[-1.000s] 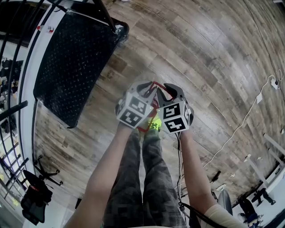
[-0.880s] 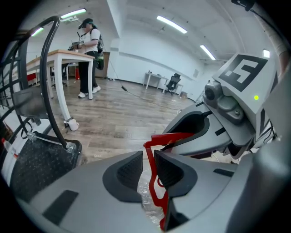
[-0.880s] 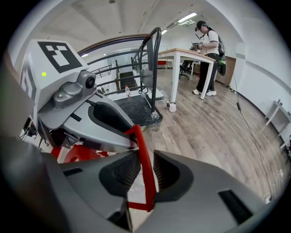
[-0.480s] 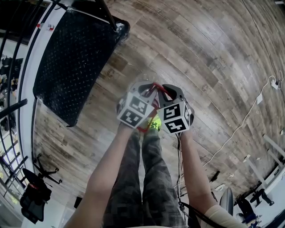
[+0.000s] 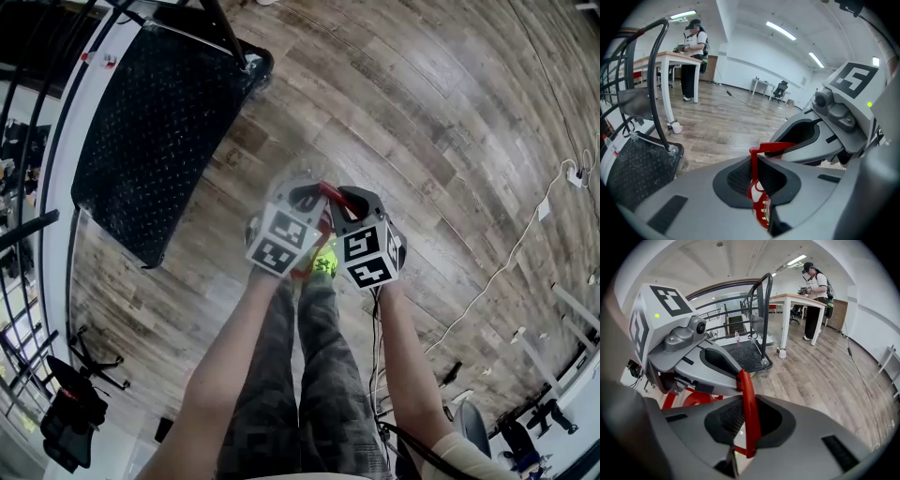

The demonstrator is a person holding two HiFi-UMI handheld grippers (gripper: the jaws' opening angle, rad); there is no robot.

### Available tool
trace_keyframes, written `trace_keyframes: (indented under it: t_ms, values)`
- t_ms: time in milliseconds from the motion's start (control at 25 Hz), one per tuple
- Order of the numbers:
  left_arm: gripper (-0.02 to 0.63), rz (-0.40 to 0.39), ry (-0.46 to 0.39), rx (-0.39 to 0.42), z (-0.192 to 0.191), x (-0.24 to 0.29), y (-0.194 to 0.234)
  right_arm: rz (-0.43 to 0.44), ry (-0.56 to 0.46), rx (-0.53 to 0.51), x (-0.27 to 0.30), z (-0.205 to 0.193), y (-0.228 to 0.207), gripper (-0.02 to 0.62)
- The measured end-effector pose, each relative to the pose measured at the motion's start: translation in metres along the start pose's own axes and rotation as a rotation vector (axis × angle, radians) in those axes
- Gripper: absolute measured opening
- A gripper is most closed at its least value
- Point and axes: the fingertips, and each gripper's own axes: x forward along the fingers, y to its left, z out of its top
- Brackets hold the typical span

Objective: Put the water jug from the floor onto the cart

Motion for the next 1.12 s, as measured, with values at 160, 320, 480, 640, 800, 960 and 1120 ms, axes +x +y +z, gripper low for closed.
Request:
trace_keyframes:
  t_ms: [160, 320, 480, 640, 800, 960, 1120]
  values:
    - [0.023, 0.003, 0.002, 0.019, 0.002, -0.012, -0.006, 0.029, -0.015, 0.046, -0.01, 0.002, 0.012, 0.051]
    - [0.023, 0.013, -0.013, 0.043, 0.012, -0.026, -0.01, 0.027, -0.035, 0.068, -0.023, 0.011, 0.019, 0.051]
    - [0.023, 0.034, -0.039, 0.046, 0.028, -0.047, -0.011, 0.022, -0.054, 0.043, -0.04, 0.031, 0.024, 0.051]
    - [0.023, 0.061, -0.081, 0.043, 0.057, -0.075, -0.014, 0.016, -0.08, 0.019, -0.067, 0.061, 0.026, 0.051]
    - [0.023, 0.072, -0.114, 0.055, 0.097, -0.107, -0.025, 0.017, -0.119, 0.054, -0.106, 0.092, 0.024, 0.051]
    - [0.023, 0.072, -0.128, 0.071, 0.128, -0.144, -0.036, 0.023, -0.146, 0.086, -0.144, 0.123, 0.032, 0.051]
    - [0.023, 0.084, -0.136, 0.08, 0.154, -0.185, -0.053, 0.034, -0.17, 0.089, -0.186, 0.15, 0.046, 0.051]
